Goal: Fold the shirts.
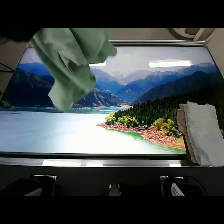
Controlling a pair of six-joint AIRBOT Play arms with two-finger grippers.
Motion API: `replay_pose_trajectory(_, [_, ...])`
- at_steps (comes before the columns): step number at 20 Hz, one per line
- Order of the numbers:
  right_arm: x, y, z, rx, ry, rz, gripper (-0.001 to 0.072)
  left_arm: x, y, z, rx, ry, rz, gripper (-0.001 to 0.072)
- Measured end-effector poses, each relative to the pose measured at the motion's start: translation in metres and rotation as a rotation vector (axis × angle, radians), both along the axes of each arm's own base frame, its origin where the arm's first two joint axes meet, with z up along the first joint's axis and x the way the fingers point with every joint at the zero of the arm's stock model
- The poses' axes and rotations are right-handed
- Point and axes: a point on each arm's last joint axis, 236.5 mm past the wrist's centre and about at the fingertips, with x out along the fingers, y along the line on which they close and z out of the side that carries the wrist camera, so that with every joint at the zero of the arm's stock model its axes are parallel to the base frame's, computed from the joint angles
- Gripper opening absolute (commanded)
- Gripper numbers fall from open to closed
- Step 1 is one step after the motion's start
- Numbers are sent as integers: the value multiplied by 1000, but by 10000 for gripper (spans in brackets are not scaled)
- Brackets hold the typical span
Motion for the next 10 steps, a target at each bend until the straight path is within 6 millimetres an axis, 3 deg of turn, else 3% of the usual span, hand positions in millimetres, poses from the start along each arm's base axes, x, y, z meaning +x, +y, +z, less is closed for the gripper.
replay_pose_trajectory(1, [-13,-1,4,-9,-2,-8,663,-12,-10,-9,11,20,-33,28])
replay_pose_trajectory(3, [-30,-3,-2,-22,39,-26,663,-27,-38,-53,45,121,-107,28])
replay_pose_trajectory(5, [-38,-7,-19,-27,118,-39,663,-38,-73,-118,96,243,-181,28])
replay_pose_trajectory(7, [-35,-10,-37,-25,196,-44,663,-47,-111,-198,162,371,-242,28])
replay_pose_trajectory(8, [-29,-11,-48,-21,242,-44,663,-54,-127,-238,201,437,-268,129])
replay_pose_trajectory(9, [-24,-13,-60,-17,289,-45,663,-63,-142,-277,236,507,-294,578])
replay_pose_trajectory(10, [-17,-14,-76,-12,349,-43,664,-70,-152,-308,265,575,-314,710])
